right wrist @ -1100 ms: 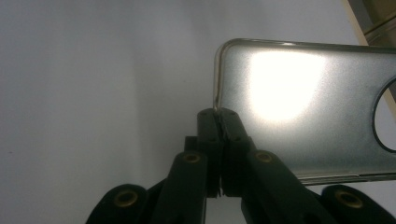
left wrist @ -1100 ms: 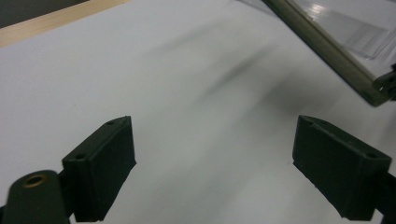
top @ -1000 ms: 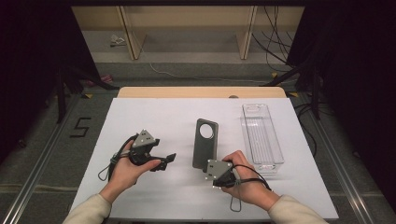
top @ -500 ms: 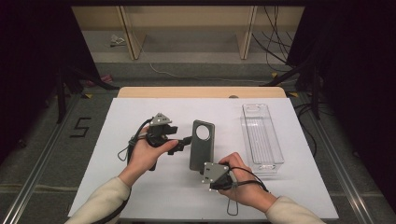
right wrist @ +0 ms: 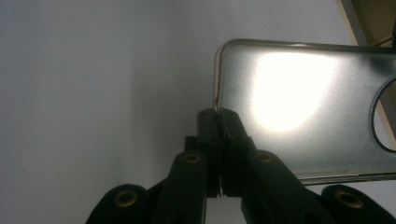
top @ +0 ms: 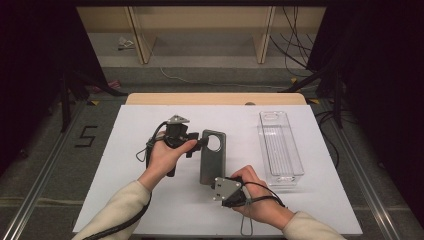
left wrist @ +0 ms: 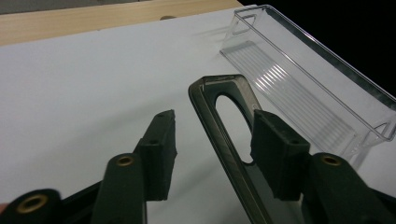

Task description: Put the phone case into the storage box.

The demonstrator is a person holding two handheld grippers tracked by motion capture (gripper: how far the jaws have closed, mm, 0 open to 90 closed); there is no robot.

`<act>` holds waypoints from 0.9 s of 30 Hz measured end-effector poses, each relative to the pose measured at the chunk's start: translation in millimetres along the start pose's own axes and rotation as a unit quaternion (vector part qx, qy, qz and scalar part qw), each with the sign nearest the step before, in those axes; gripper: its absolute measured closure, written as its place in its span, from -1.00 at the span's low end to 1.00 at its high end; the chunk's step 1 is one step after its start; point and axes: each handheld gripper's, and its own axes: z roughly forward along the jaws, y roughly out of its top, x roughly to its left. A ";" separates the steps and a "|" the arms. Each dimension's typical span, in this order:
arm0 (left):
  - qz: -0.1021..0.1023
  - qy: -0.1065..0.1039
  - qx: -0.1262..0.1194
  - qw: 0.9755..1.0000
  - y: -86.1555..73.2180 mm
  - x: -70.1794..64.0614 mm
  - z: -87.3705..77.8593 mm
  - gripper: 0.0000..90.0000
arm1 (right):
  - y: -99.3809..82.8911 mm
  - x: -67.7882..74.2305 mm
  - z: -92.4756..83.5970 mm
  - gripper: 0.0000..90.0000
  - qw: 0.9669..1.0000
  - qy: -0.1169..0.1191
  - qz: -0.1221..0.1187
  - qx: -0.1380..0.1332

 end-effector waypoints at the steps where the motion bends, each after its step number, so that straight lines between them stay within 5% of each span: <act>1: -0.007 -0.005 0.001 1.000 -0.6 1.2 0.2 0.19 | 0.6 0.6 0.2 0.99 1.000 -0.002 -0.002 0.001; 15: -0.058 -0.037 -0.005 0.998 -4.0 7.1 -1.3 0.63 | 4.0 5.9 4.3 0.99 1.000 0.006 -0.029 0.006; 27: -0.072 -0.062 -0.018 0.995 -3.0 -2.3 -6.5 0.78 | 3.6 8.0 8.0 0.99 0.999 0.009 -0.033 0.015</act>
